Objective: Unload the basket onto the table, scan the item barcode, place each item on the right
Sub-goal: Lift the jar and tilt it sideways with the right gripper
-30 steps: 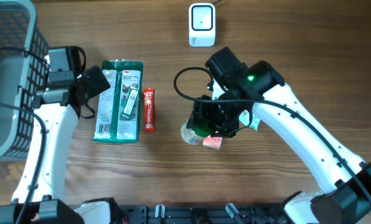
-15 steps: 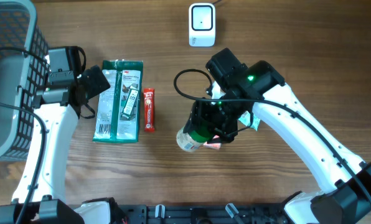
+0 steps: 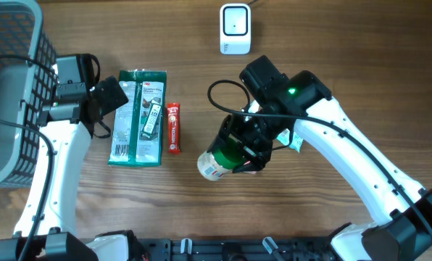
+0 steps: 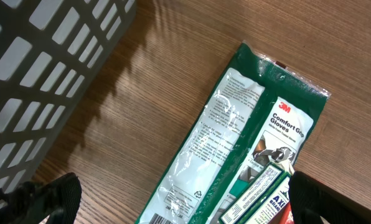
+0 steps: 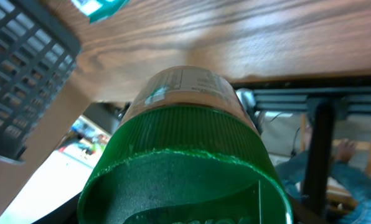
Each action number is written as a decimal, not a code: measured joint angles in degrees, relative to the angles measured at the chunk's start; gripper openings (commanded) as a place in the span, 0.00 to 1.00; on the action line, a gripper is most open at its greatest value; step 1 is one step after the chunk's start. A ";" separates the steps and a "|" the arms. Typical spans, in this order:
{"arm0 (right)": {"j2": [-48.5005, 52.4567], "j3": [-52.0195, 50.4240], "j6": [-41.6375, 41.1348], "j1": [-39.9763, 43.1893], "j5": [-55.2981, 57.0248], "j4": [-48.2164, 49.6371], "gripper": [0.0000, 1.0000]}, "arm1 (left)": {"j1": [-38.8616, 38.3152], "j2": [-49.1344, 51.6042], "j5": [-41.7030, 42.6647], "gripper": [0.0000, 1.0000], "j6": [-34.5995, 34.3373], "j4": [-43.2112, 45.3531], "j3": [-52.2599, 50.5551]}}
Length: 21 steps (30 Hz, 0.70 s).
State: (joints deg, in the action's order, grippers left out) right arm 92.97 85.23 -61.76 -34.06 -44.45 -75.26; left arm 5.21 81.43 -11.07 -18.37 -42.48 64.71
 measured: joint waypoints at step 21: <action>0.00 0.00 -2.54 0.00 -8.22 5.46 0.04 | 0.00 0.00 0.00 1.00 0.00 0.00 0.00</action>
State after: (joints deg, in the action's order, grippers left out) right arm 92.97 85.23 -64.29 -34.06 -52.66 -69.80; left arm 5.21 81.43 -11.07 -18.37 -42.48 64.71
